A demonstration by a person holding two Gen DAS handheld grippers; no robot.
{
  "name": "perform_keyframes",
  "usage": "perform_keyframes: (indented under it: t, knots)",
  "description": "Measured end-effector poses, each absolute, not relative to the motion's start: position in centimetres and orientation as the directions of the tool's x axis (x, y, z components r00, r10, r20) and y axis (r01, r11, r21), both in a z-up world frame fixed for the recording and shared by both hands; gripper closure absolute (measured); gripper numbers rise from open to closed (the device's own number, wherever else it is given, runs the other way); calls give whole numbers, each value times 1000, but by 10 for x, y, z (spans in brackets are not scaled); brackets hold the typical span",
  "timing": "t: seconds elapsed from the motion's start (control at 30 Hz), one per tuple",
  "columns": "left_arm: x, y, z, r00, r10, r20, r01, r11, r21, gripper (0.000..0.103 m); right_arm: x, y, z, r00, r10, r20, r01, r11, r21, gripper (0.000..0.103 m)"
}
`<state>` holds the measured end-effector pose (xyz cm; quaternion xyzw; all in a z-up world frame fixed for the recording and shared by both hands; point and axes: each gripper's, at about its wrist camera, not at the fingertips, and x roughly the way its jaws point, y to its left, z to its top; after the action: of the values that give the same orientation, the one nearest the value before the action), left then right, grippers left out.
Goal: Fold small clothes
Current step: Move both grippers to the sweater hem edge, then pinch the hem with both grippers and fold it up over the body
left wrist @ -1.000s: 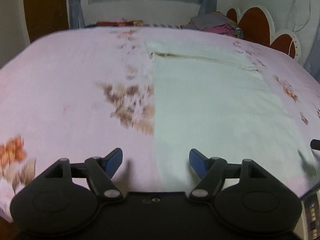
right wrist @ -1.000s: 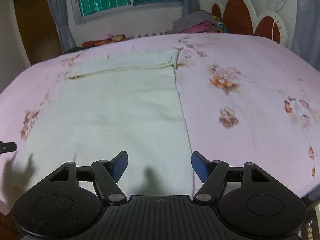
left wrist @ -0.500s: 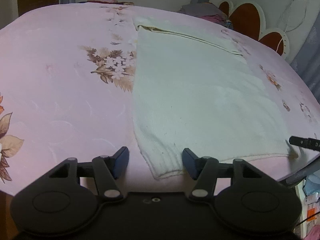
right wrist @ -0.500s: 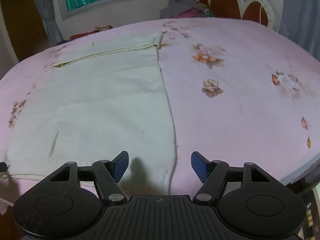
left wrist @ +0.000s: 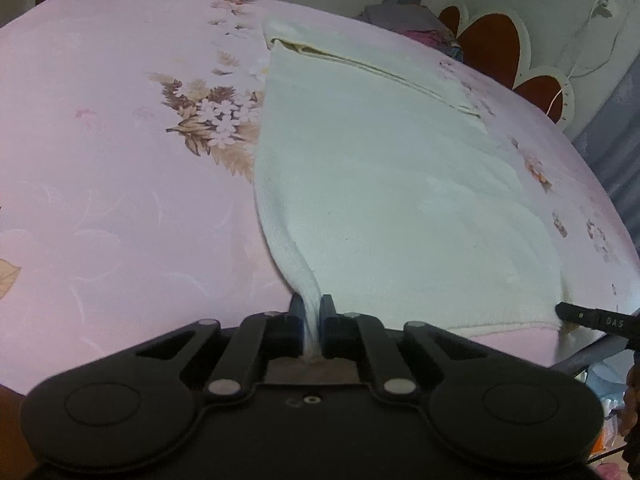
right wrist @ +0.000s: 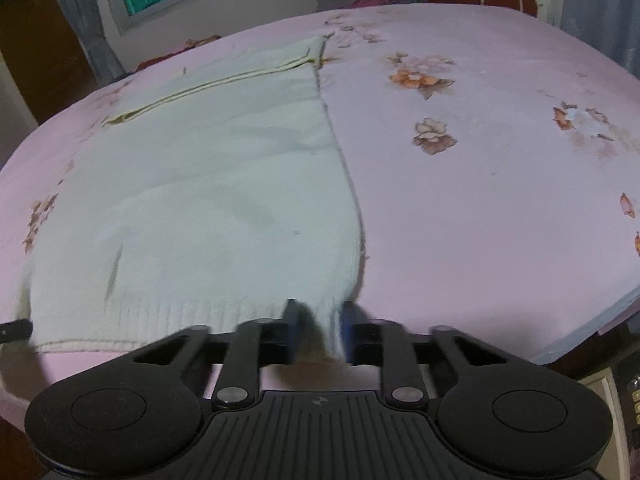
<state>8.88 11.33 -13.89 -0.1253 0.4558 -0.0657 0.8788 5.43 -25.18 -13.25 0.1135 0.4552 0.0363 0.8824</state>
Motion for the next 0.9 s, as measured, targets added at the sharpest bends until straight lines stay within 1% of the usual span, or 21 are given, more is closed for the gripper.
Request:
perform_keyframes:
  t: [0.07,0.1,0.33,0.53,0.73,0.9]
  knots:
    - [89,115,-136,586,-242,-773,1,954,-298,97,55,-250,-132,585,172,-792,41,970,241,97]
    - [88,116,-134,594,-244,-767,3,954,-301,97,54,-251,-131,591,173,-788,44,968,246,97]
    - [98,122,-101,669,-263,-695,33,945,-326,97,60,-258,-105,644,226,-731,39,944,327,97]
    - [120,120,-73,730,-255,-634,68,950,-304,97,80,-255,-77,698,247,-672,13,934,357,97]
    - [145,124,-55,789,-226,-571,54,952,-301,98,111,-257,-60,739,266,-618,-6,921,390,97]
    - [184,128,-48,807,-211,-551,32,948,-316,98,149,-261,-47,774,269,-573,-13,912,410,97]
